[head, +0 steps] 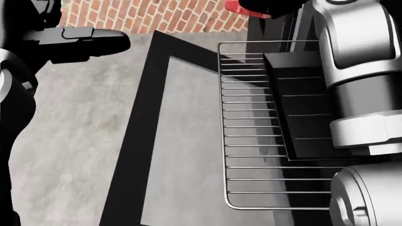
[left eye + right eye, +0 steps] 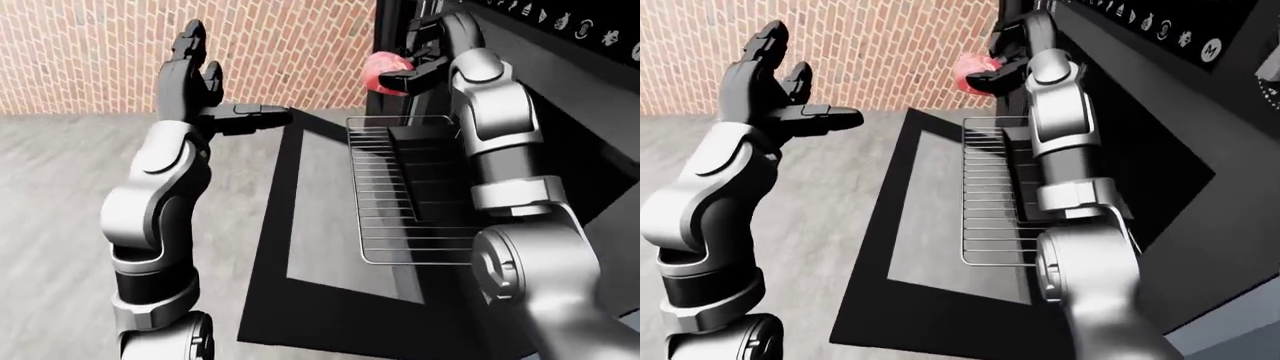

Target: Place the steak on the rack of the oven.

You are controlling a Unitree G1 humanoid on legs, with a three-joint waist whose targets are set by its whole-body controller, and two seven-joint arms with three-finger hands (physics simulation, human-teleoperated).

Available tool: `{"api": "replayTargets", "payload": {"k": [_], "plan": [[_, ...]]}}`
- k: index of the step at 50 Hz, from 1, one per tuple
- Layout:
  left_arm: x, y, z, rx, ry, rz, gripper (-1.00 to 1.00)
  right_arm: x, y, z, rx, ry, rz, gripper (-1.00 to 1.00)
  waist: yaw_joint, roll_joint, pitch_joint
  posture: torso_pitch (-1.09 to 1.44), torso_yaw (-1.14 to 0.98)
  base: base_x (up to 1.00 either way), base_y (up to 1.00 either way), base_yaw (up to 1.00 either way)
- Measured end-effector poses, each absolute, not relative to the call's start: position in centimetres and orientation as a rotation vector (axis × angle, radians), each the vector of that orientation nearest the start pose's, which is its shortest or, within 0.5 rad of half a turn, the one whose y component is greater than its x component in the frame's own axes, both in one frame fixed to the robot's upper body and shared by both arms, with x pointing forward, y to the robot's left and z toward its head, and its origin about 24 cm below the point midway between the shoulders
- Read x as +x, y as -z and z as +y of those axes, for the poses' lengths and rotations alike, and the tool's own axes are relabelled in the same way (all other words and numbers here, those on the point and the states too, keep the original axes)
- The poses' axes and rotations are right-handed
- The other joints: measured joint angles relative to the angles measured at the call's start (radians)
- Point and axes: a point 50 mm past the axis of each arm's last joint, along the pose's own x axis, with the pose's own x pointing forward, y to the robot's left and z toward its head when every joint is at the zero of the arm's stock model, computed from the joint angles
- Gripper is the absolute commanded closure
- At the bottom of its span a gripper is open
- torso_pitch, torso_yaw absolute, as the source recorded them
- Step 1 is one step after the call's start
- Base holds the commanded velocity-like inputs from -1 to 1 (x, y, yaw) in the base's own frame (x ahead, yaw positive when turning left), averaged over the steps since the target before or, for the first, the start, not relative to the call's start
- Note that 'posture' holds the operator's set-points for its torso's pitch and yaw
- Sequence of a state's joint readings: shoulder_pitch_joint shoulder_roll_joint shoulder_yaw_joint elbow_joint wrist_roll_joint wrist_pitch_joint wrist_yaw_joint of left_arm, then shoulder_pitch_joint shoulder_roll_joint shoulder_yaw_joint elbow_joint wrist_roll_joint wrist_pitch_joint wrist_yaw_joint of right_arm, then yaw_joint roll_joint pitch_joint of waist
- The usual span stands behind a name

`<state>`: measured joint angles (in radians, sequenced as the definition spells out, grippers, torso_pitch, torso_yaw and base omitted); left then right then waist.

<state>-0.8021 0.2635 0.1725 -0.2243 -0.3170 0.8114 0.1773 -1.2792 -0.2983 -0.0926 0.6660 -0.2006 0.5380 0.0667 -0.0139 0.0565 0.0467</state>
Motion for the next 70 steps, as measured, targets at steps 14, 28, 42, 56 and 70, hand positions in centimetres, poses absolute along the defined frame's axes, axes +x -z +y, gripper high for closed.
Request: {"api": "replayTargets", "payload": {"k": [14,28,42,56,70], "plan": [[33.1,-25.5,16.2,-0.056,-0.011,-0.167,-1.00,41.2,-28.7,-16.9,-0.373,0.093,-0.034,1.00,0.012,-0.044,0.006,0.00,0.00,0.00,0.00,0.00],[33.1,-25.5,16.5,-0.059,-0.019,-0.166,-1.00,41.3,-27.9,-17.4,-0.415,0.105,-0.012,1.00,0.011,-0.052,0.010,0.00,0.00,0.00,0.00,0.00],[33.1,-25.6,16.4,-0.058,-0.018,-0.171,-1.00,40.8,-26.4,-18.8,-0.549,0.134,0.030,1.00,0.013,-0.056,0.011,0.00,0.00,0.00,0.00,0.00],[33.2,-25.5,16.4,-0.058,-0.020,-0.169,-1.00,41.2,-23.5,-20.2,-0.602,0.180,0.080,1.00,0.011,-0.050,0.007,0.00,0.00,0.00,0.00,0.00],[33.2,-25.5,16.5,-0.060,-0.021,-0.165,-1.00,41.2,-21.9,-21.5,-0.612,0.226,0.106,1.00,0.014,-0.052,0.000,0.00,0.00,0.00,0.00,0.00]]}}
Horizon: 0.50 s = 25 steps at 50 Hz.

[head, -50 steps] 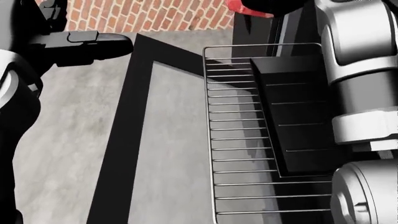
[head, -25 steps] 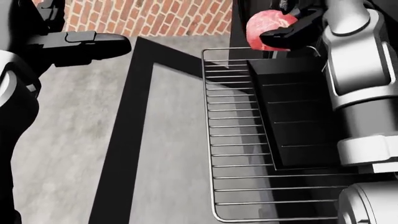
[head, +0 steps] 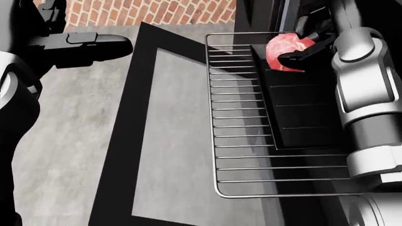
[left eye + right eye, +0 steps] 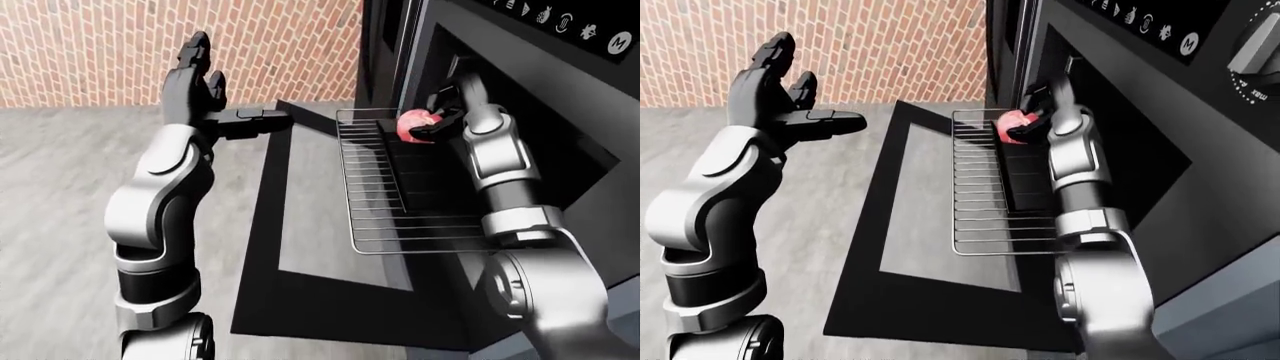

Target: Place the steak on the rack of the oven.

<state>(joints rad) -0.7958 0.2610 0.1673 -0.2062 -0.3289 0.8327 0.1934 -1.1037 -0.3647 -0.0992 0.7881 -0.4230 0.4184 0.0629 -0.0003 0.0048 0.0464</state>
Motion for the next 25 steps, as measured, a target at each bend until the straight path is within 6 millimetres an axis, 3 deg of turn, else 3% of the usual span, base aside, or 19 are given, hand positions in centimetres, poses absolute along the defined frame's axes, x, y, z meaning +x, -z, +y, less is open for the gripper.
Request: {"api": "replayTargets", "payload": {"k": [25], "plan": [[33.2,-25.5,16.4,-0.060,-0.020,-0.163,-1.00,41.0,-19.7,-22.8,-0.616,0.271,0.137,1.00,0.003,-0.003,-0.010,0.00,0.00,0.00,0.00,0.00]]}}
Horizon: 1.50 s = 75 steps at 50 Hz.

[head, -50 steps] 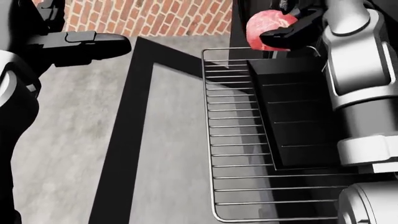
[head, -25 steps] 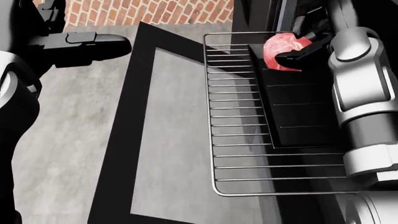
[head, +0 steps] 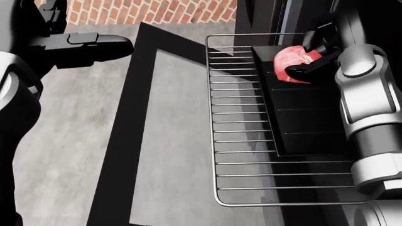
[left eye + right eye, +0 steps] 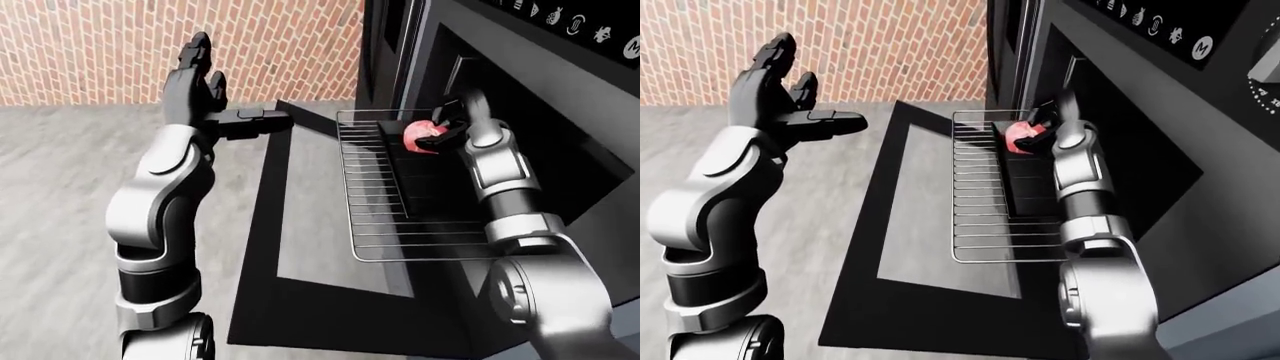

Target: Place the steak on the rack of the oven.

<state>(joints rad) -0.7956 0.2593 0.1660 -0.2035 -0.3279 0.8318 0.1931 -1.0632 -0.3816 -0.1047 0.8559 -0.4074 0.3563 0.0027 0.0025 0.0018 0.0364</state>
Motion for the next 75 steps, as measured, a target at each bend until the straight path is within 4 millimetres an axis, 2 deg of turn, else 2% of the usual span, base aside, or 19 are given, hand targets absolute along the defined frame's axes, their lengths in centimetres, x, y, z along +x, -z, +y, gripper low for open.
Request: {"api": "replayTargets", "payload": {"k": [26,59,75], "plan": [[33.3,-25.3,16.4,-0.061,-0.020,-0.159,-1.00,40.5,-17.1,-24.4,-0.647,0.312,0.192,1.00,0.000,-0.004,0.003,0.00,0.00,0.00,0.00,0.00],[33.2,-25.4,16.5,-0.061,-0.021,-0.160,-1.00,40.3,-14.3,-24.5,-0.628,0.361,0.179,1.00,0.000,-0.002,0.001,0.00,0.00,0.00,0.00,0.00],[33.4,-25.1,16.4,-0.061,-0.021,-0.155,-1.00,39.7,-12.5,-25.4,-0.586,0.427,0.190,1.00,0.001,-0.004,-0.003,0.00,0.00,0.00,0.00,0.00]]}}
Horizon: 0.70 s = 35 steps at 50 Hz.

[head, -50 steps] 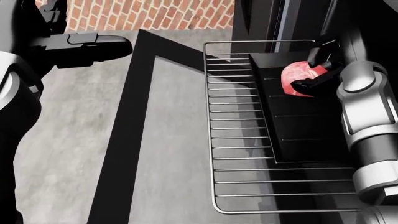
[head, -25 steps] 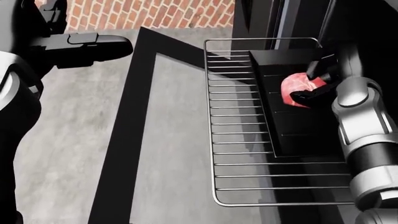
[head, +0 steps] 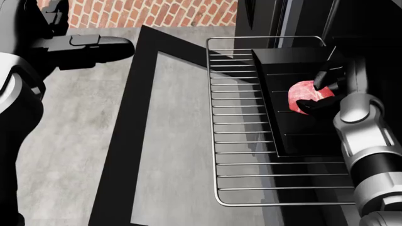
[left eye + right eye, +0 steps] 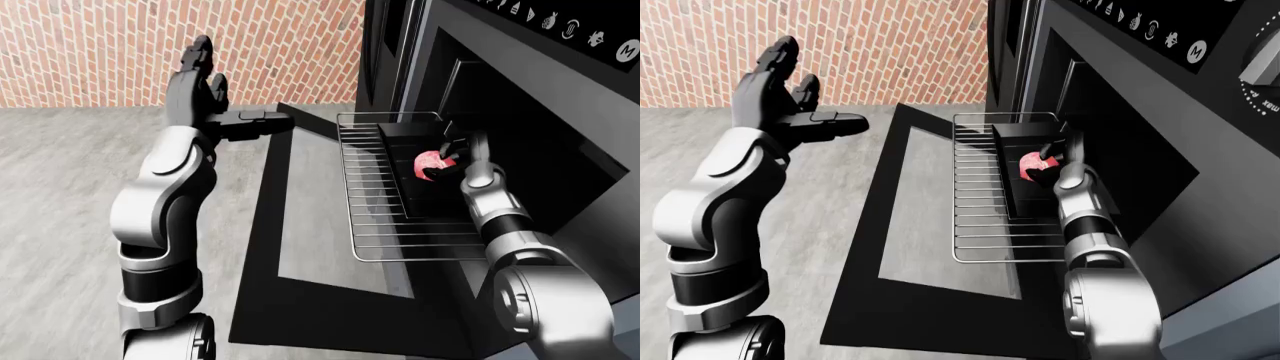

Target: Place the steak on the rack of the oven.

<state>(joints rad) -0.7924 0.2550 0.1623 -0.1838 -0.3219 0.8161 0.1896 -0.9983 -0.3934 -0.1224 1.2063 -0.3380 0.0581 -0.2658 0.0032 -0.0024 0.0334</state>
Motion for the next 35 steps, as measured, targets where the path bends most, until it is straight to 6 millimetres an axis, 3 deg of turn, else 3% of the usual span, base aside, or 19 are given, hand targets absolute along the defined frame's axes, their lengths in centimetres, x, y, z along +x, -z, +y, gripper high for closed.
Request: {"api": "replayTargets", "payload": {"k": [14,35], "plan": [[33.3,-25.3,16.4,-0.061,-0.020,-0.159,-1.00,39.6,-12.4,-25.3,-0.588,0.446,0.170,1.00,0.001,-0.003,-0.003,0.00,0.00,0.00,0.00,0.00],[33.3,-25.3,16.4,-0.062,-0.020,-0.161,-1.00,38.7,-9.9,-25.3,-0.566,0.479,0.190,1.00,0.001,-0.003,-0.002,0.00,0.00,0.00,0.00,0.00]]}}
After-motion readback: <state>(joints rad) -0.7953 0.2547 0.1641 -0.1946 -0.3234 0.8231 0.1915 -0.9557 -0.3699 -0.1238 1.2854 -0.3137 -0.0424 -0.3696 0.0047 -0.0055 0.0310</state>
